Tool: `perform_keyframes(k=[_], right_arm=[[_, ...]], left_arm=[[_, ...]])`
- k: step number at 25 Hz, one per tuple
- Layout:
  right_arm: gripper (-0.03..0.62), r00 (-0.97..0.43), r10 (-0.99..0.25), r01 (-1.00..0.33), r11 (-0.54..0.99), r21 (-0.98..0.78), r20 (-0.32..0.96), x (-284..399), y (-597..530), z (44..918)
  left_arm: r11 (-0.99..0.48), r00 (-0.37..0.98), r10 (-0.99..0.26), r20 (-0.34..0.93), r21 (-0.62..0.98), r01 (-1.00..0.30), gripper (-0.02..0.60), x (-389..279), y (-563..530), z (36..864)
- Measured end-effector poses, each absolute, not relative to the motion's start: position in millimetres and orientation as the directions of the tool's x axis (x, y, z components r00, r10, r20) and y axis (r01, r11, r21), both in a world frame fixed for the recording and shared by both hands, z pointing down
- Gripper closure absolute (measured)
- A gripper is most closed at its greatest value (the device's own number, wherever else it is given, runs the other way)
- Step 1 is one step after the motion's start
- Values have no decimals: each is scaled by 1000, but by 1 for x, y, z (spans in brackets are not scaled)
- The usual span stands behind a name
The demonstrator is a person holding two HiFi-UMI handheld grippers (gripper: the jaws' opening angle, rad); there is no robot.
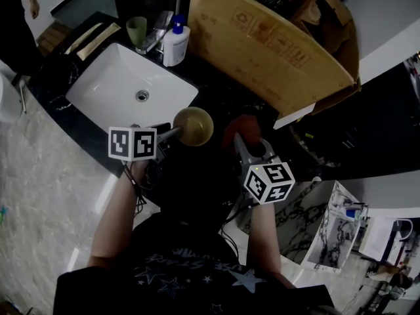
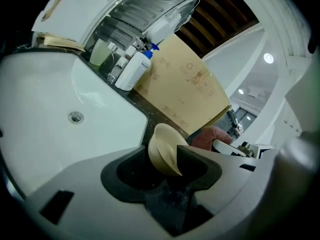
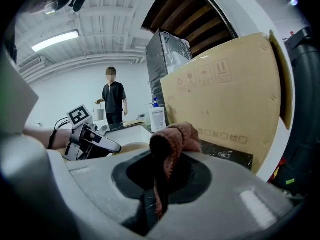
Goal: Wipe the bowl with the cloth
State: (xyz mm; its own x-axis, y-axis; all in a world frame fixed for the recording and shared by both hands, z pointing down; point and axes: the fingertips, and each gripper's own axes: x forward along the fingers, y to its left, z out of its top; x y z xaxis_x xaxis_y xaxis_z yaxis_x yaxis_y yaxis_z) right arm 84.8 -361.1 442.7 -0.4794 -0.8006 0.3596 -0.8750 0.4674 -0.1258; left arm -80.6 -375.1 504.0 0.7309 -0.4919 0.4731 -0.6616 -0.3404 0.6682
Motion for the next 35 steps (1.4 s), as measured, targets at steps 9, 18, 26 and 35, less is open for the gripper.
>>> perform_keyframes(k=[9, 18, 26, 35], right_arm=[[543, -474, -809, -879, 461, -125, 349, 84, -361, 436], [543, -488, -804, -871, 473, -130, 342, 84, -349, 434], [543, -577, -757, -812, 571, -120, 306, 60, -323, 414], [543, -719, -622, -669, 740, -67, 308, 18, -273, 395]], left_arm=[[-354, 728, -423, 540, 641, -681, 458, -69, -376, 513], [-386, 668, -447, 595, 545, -744, 563, -72, -366, 513], [-398, 609, -530, 591, 460, -793, 563, -76, -354, 494], [-419, 536, -597, 597, 338, -843, 563, -65, -332, 481]])
